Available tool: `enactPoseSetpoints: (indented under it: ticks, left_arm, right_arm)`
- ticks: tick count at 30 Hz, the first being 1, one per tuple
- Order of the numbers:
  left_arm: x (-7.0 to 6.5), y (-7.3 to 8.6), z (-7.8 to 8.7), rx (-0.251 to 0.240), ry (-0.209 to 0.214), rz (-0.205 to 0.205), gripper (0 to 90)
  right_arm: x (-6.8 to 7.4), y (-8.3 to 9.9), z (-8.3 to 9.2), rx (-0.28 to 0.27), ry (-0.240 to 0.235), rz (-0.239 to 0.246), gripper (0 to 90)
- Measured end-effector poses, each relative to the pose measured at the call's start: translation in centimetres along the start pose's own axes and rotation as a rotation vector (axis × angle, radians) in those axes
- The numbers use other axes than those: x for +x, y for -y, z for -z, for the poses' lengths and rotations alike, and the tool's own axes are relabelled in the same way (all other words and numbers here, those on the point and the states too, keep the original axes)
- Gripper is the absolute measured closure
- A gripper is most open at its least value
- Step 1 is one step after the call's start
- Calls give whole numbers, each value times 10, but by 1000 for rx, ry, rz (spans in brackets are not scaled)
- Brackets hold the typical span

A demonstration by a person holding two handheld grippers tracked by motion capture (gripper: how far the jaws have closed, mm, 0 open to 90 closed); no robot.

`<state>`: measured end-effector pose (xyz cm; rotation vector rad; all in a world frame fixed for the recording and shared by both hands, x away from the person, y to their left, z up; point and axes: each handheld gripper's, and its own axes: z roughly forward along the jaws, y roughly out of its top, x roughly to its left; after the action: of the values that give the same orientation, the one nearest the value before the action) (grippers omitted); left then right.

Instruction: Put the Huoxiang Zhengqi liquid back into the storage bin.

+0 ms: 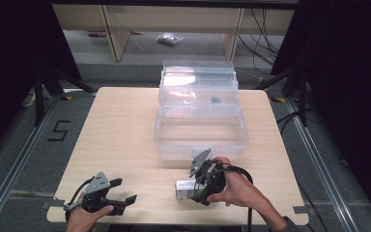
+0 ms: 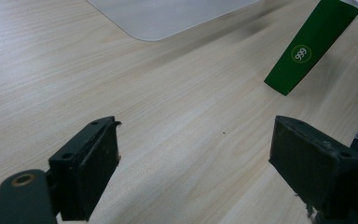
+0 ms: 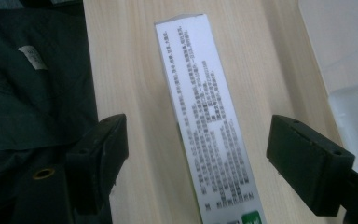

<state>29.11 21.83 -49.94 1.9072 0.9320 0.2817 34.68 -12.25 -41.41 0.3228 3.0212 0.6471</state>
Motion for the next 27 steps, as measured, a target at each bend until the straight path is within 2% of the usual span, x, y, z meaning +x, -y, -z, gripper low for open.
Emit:
enactPoseSetpoints:
  ticks: [2,3,4,5,6,8,9,10,11,15,16,17,18,20,21,22,26,27]
  left_arm:
    - [0,0,-1,-5,1,6,148]
    - [0,0,-1,-4,0,6,148]
    - [0,0,-1,-6,0,6,148]
    - [0,0,-1,-6,0,6,148]
    - [0,0,0,6,0,2,148]
    - [0,0,1,8,-1,-1,148]
    - [0,0,0,6,0,3,148]
    - [0,0,0,7,0,3,148]
    - [0,0,0,7,0,3,148]
    - [0,0,0,9,1,-3,148]
    - [0,0,0,9,1,-2,148]
    - [0,0,0,10,1,-2,148]
    - [0,0,0,8,1,-3,148]
    - [-1,0,0,3,3,-1,148]
    - [-1,0,0,3,3,-1,148]
    - [0,0,0,7,2,-3,148]
    - [-1,0,0,4,4,-1,148]
    - [-1,0,0,4,4,-1,148]
  right_arm:
    - [0,-4,-6,37,-4,9,240]
    - [2,-5,-8,69,-2,-22,245]
    - [1,-6,-10,92,1,-29,249]
    - [1,-6,-10,92,1,-29,249]
    - [-1,-7,-15,116,12,-10,271]
    - [-2,-6,-17,136,17,-31,285]
    - [-6,-6,-19,149,24,25,292]
    - [-7,-6,-20,154,21,26,305]
    - [-6,-6,-20,164,22,0,312]
    - [-9,-6,-23,177,11,36,345]
    - [-8,-7,-24,205,12,13,381]
    - [-12,-7,-26,208,4,58,389]
    - [-11,-7,-26,221,14,39,406]
    - [-13,-8,-27,243,10,52,436]
    - [-15,-8,-28,241,2,80,448]
    - [-14,-8,-28,247,6,68,467]
    - [-12,-11,-29,282,-4,90,572]
    - [-12,-13,-30,290,-4,122,585]
